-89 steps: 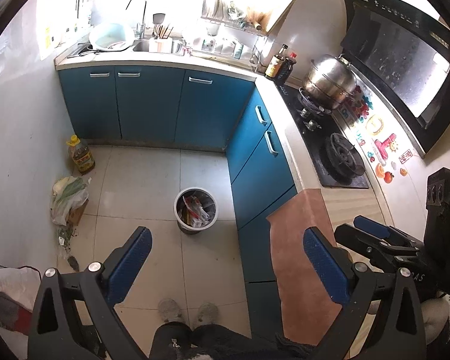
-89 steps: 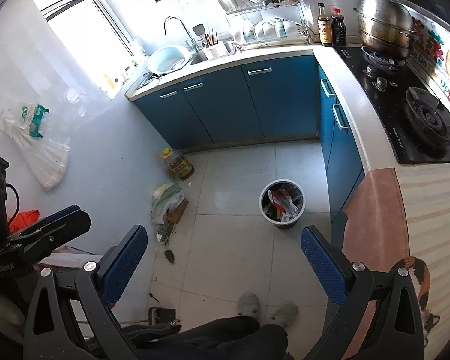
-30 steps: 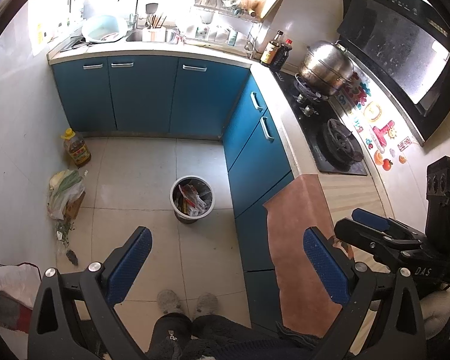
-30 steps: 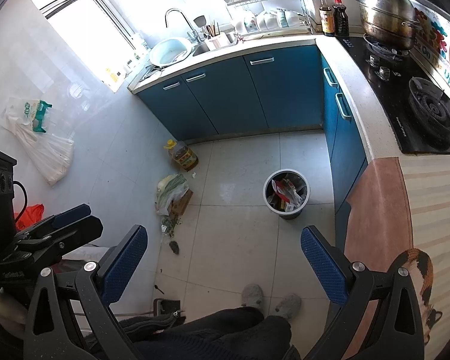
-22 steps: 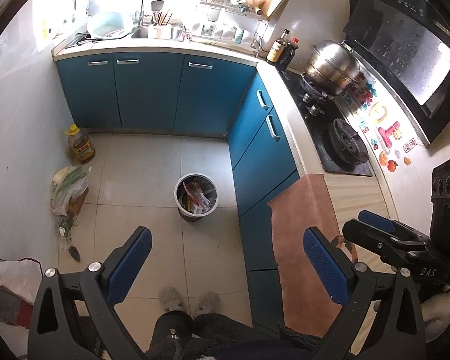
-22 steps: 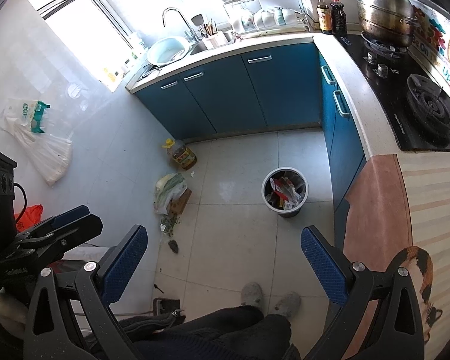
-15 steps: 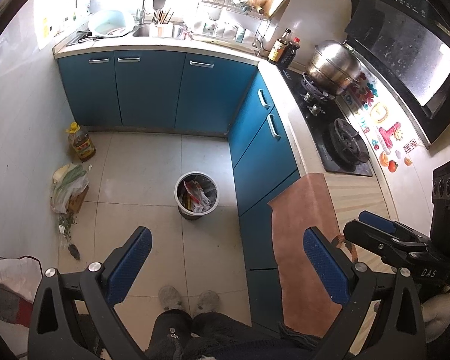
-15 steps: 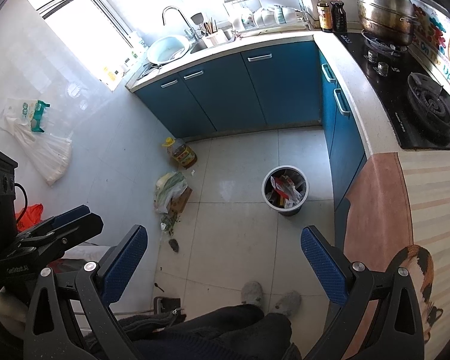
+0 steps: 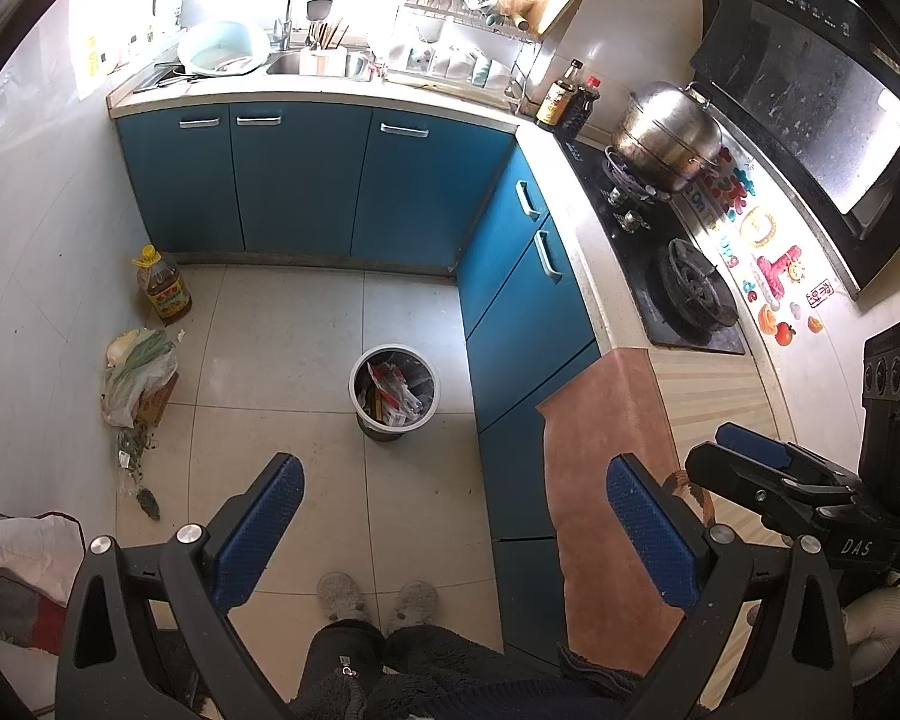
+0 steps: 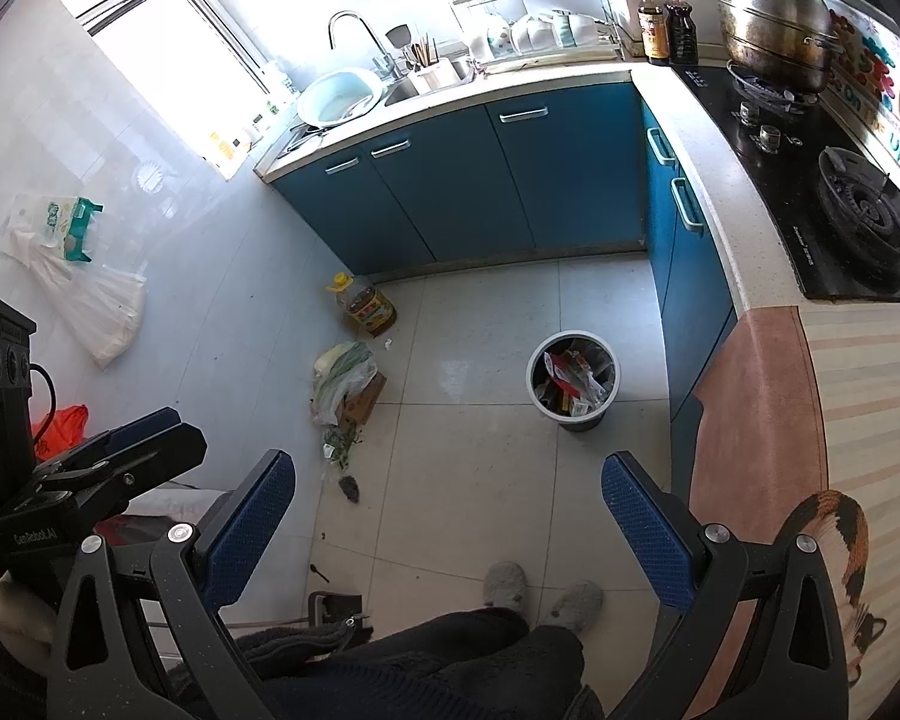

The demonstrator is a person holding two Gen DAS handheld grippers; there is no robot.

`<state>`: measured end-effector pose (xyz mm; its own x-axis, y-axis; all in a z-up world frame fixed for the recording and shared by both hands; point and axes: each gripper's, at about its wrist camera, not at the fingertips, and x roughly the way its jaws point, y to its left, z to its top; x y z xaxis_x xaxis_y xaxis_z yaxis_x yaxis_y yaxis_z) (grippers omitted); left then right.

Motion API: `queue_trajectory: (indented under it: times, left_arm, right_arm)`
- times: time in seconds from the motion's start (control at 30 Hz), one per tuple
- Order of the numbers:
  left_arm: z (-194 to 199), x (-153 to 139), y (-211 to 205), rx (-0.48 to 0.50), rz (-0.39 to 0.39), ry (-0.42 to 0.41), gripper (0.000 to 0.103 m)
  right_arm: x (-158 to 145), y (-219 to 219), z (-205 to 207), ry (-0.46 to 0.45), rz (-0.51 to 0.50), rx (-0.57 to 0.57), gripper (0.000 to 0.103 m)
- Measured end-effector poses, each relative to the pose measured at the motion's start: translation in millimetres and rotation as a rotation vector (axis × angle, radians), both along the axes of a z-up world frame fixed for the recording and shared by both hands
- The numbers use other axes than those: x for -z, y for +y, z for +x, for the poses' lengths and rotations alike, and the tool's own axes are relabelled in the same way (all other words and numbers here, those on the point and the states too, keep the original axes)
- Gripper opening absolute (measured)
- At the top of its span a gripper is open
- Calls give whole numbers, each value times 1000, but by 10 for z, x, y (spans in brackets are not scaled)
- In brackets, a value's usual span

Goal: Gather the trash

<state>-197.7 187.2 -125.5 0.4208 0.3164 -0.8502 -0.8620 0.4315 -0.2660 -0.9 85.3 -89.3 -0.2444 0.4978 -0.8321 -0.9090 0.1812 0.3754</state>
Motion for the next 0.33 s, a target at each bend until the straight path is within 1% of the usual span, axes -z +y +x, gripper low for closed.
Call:
queue_trajectory:
  times: [0.33]
  left_arm:
    - [-7,-38,-1,-11,10,6,103]
  right_arm:
    - [-14,0,-34,0,-1,-4,103]
